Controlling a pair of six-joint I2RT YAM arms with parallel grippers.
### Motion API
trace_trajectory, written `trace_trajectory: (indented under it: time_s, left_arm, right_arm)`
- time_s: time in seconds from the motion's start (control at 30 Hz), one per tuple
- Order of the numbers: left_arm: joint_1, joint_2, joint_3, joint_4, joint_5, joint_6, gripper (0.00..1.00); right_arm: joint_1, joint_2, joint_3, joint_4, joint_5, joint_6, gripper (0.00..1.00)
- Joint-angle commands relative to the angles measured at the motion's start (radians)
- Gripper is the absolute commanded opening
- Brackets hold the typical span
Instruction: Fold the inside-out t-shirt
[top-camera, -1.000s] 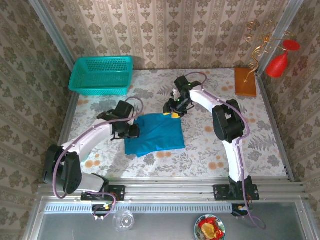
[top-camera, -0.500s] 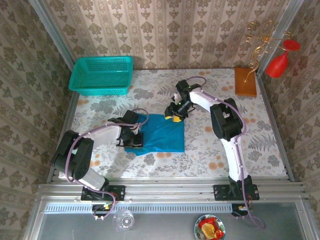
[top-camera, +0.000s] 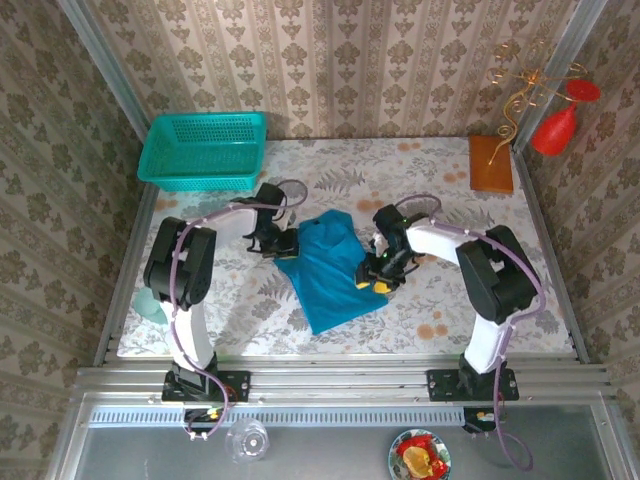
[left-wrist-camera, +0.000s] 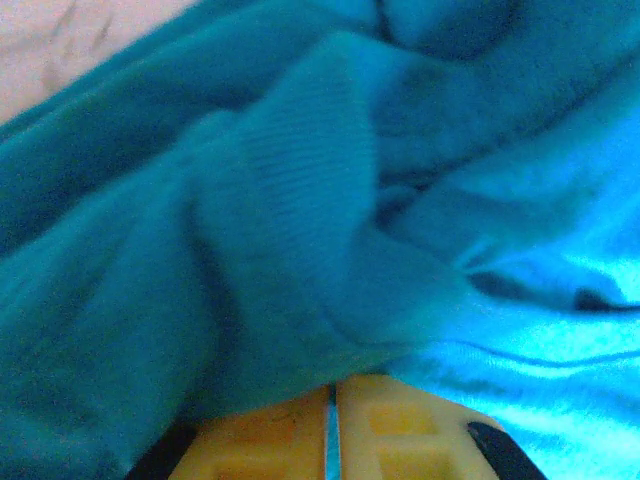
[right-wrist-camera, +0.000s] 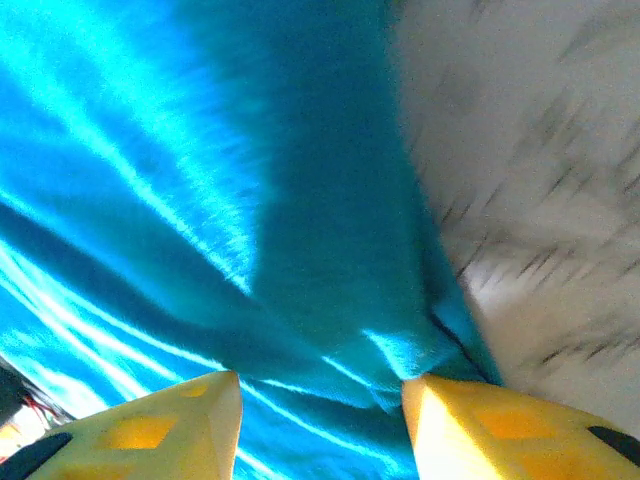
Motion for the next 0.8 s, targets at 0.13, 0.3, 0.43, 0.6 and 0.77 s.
trace_trajectory:
  time_s: [0.13,0.3,0.43,0.6,0.77]
  left_arm:
    - [-0.025,0.084,0.120,-0.029,0.020,0.089,0.13]
    - [-0.067,-0.011,0.109,-0.018,0.027,0.099,0.16]
    - [-0.088,-0.129,0.052,-0.022,0.005,0.095,0.17]
    - [-0.141,-0.249,-0.039,-0.049,-0.022,0.082,0.18]
    - [-0.216,-0.361,-0.171,-0.014,-0.037,0.012,0.18]
  right_arm:
    - [0.251,-0.038,-0.146,0.152,0.003,0.235,0.50]
    - [0.300,-0.073,-0.058,0.118,-0.034,0.206,0.50]
    - [0.189,-0.142,0.023,0.042,-0.016,0.123,0.51]
    - [0.023,-0.106,0.131,-0.037,-0.031,0.017,0.51]
    - [-0.109,-0.005,0.287,-0.156,0.125,-0.084,0.50]
